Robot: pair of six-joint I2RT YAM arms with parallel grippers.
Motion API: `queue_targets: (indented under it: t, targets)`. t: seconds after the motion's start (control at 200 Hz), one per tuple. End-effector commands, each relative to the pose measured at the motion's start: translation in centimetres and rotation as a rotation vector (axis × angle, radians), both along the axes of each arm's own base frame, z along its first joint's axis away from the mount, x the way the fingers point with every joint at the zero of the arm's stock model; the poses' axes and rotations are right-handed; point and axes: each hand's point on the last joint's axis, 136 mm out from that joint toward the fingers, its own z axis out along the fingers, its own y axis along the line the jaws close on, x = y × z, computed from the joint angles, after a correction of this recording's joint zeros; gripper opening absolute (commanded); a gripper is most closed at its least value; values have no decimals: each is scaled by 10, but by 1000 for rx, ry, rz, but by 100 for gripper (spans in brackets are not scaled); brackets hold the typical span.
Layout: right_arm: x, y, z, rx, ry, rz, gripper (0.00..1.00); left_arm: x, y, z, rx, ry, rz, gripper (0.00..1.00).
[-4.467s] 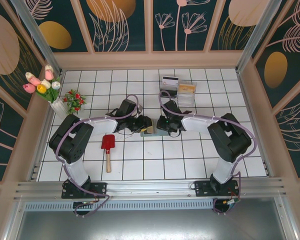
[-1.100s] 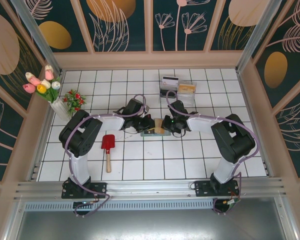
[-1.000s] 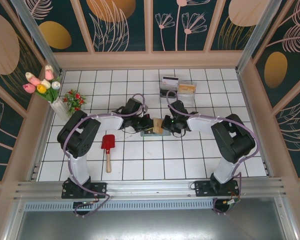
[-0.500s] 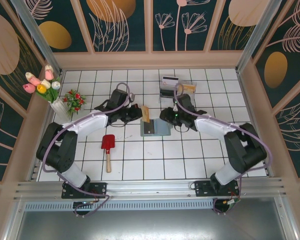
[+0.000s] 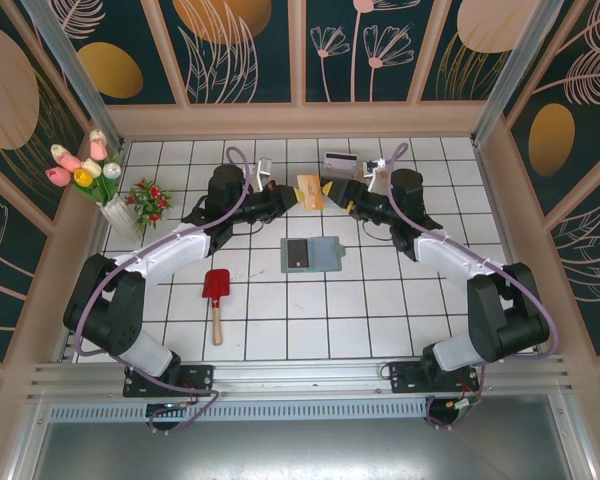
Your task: Take the credit cards out of the card holder
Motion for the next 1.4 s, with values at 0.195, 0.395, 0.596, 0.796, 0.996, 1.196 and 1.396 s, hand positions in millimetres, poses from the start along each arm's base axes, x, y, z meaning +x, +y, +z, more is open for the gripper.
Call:
queue_targets:
  t: [0.195, 0.395, 0.596, 0.796, 0.996, 1.196, 1.396]
  targets:
    - [-5, 18, 45, 147, -92, 150, 51, -15, -8, 28, -157, -12, -83, 0]
    - [-4, 19, 51, 182, -83, 161, 32, -17, -8, 32, -179, -7, -91, 0]
    - [-3, 18, 55, 195, -90, 166, 13, -17, -7, 28, -168, 7, -79, 0]
    - [7, 13, 48, 86, -112, 135, 0, -3, 14, 3, -35, 50, 33, 33]
    - [35, -12, 44, -194, -252, 27, 0, 12, 62, -48, 250, 90, 200, 64]
    - [57, -42, 37, -530, -525, -42, 0, 17, 102, -74, 396, 100, 292, 92]
    - [80, -73, 17, -875, -705, -7, 0, 14, 115, -81, 458, 71, 306, 99]
